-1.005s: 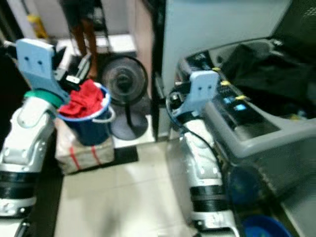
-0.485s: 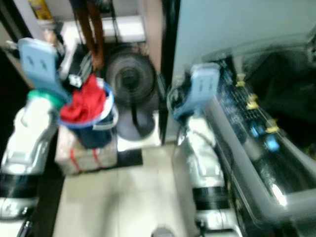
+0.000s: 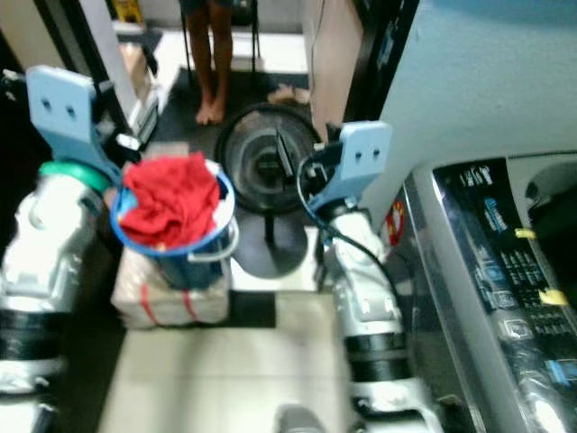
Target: Clothes washing
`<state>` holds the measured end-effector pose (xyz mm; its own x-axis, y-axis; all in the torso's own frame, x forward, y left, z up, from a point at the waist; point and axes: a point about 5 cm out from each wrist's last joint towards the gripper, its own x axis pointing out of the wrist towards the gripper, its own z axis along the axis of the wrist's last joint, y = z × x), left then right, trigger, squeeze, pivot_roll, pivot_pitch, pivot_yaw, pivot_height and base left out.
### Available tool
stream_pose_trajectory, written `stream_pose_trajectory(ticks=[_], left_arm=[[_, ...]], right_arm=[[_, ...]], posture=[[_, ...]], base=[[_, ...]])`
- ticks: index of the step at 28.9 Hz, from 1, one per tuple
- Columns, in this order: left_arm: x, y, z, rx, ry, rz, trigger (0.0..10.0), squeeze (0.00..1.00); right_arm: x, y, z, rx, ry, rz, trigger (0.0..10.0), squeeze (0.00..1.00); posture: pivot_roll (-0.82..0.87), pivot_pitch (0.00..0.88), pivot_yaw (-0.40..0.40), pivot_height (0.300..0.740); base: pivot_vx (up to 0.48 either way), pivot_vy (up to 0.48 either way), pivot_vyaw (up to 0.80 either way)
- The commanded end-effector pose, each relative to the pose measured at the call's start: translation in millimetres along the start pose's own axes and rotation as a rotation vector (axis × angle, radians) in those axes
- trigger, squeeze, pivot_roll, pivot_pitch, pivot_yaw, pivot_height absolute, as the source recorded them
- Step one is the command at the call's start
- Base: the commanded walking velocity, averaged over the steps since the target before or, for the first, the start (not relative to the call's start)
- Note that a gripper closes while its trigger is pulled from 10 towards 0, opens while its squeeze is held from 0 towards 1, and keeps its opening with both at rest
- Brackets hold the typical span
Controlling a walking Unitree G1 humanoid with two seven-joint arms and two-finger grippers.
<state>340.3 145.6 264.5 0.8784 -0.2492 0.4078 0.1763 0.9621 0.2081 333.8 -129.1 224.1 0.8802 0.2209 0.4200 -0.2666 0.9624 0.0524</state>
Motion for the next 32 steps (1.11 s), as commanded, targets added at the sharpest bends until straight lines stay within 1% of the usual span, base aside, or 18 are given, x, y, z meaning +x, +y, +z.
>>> stream_pose_trajectory(ticks=[1,5,19,24,27,30,32], left_arm=[[-4.2,6.6,-5,0.024,0.018,0.019,10.0,0.0],[-4.9,5.9,-8,0.029,0.028,0.015,10.0,0.0],[-5.6,3.6,-11,0.036,0.036,0.009,10.0,0.0],[-7.0,4.8,-14,0.042,0.047,0.01,10.0,0.0],[-7.1,5.2,-14,0.045,0.052,0.012,10.0,0.0],[-8.5,5.0,-20,0.056,0.088,0.015,10.0,0.0],[-8.8,4.8,-21,0.059,0.093,0.014,10.0,0.0]], right_arm=[[-1.4,5.5,-6,0.009,0.023,0.009,10.0,0.0],[-2.9,6.6,-10,0.011,0.038,0.009,10.0,0.0],[-2.0,5.3,-10,-0.006,0.032,0.003,10.0,0.0],[-2.0,5.5,-11,-0.015,0.036,0.001,10.0,0.0],[-2.2,4.5,-11,-0.009,0.035,-0.013,10.0,0.0],[-2.3,4.2,-12,-0.003,0.036,-0.016,10.0,0.0],[-2.3,4.2,-12,-0.001,0.036,-0.016,10.0,0.0]], posture=[[-0.05,0.0,0.046,0.74],[-0.05,0.0,0.047,0.74],[-0.04,0.0,0.052,0.74],[-0.04,0.0,0.054,0.74],[-0.04,0.0,0.053,0.74],[-0.04,0.0,0.054,0.74],[-0.04,0.0,0.054,0.74]], base=[[0.48,0.0,0.0],[0.48,0.0,0.0],[0.48,0.0,0.0],[0.48,0.0,0.79],[0.461,0.0,0.0],[0.099,0.0,0.0],[0.0,0.0,0.0]])
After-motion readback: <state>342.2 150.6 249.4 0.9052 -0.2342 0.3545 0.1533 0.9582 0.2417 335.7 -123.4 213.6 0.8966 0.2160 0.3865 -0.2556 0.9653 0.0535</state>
